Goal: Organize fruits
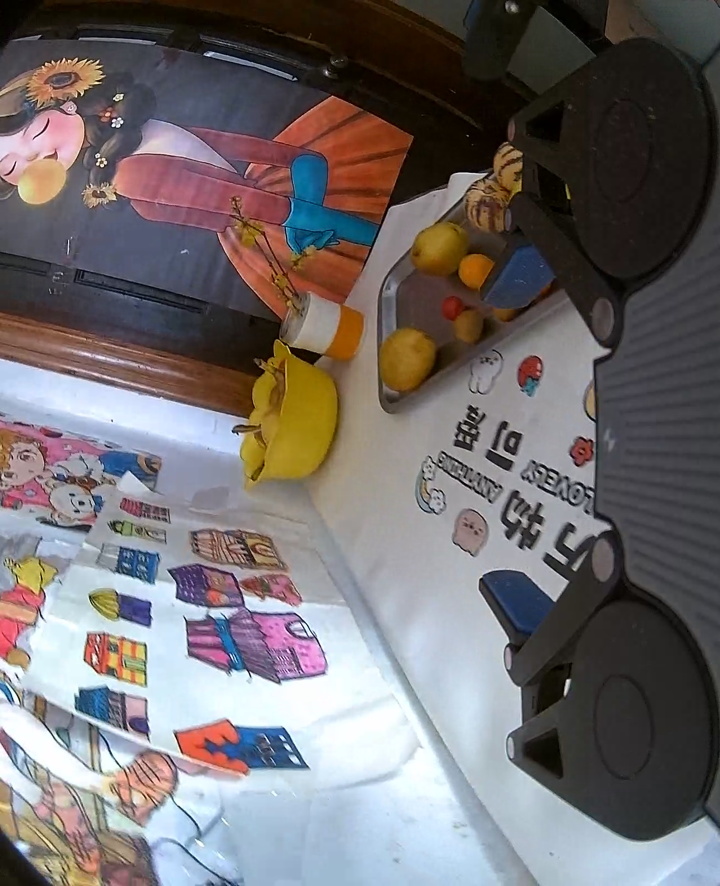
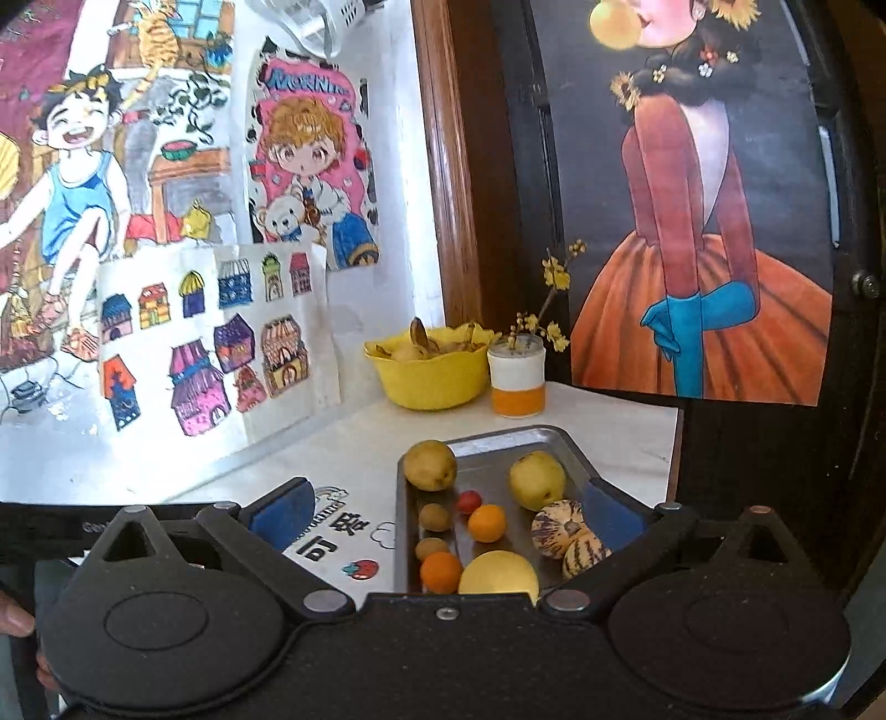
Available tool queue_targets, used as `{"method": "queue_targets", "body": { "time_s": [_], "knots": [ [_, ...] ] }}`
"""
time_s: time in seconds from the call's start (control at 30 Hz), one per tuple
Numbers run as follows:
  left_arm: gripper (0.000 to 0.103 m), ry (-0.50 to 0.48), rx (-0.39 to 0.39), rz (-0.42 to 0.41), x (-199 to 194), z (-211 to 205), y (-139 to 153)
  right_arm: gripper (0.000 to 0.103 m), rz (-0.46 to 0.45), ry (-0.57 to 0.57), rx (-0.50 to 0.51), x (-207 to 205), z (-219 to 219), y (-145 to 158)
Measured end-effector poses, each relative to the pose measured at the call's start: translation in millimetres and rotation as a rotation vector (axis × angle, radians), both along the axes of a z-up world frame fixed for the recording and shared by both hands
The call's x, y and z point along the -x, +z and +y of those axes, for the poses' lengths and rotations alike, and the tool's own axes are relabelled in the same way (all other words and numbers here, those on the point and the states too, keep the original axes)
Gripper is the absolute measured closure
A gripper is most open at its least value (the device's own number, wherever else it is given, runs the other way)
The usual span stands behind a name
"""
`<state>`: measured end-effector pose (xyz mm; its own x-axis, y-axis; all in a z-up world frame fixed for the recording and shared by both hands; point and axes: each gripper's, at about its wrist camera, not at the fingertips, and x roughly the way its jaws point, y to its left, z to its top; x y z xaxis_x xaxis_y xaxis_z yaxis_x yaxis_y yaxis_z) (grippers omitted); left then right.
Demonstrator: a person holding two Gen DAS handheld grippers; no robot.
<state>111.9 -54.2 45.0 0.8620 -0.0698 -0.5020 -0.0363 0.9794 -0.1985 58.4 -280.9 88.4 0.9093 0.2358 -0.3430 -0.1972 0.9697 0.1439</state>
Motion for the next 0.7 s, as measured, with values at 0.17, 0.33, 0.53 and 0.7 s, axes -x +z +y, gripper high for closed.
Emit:
{"method": "queue_targets", "body": {
  "time_s": [0.17,0.33,0.53,0.7],
  "knots": [
    [0.001,0.017,0.010,-0.006,13.5,10.8,-4.4,0.001,-0.015,-0.014,0.002,17.4,9.7,-0.3],
    [0.001,0.049,-0.008,-0.008,25.7,18.1,-7.6,0.001,-0.011,-0.029,0.005,30.3,20.9,-5.3],
    [0.001,0.061,-0.040,-0.023,39.0,25.2,-12.0,0.001,-0.007,-0.056,0.025,44.9,31.7,-16.5],
    [0.000,0.080,-0.080,-0.041,50.7,31.0,-18.7,0.001,-0.016,-0.123,0.029,55.2,36.8,-24.3]
  ]
}}
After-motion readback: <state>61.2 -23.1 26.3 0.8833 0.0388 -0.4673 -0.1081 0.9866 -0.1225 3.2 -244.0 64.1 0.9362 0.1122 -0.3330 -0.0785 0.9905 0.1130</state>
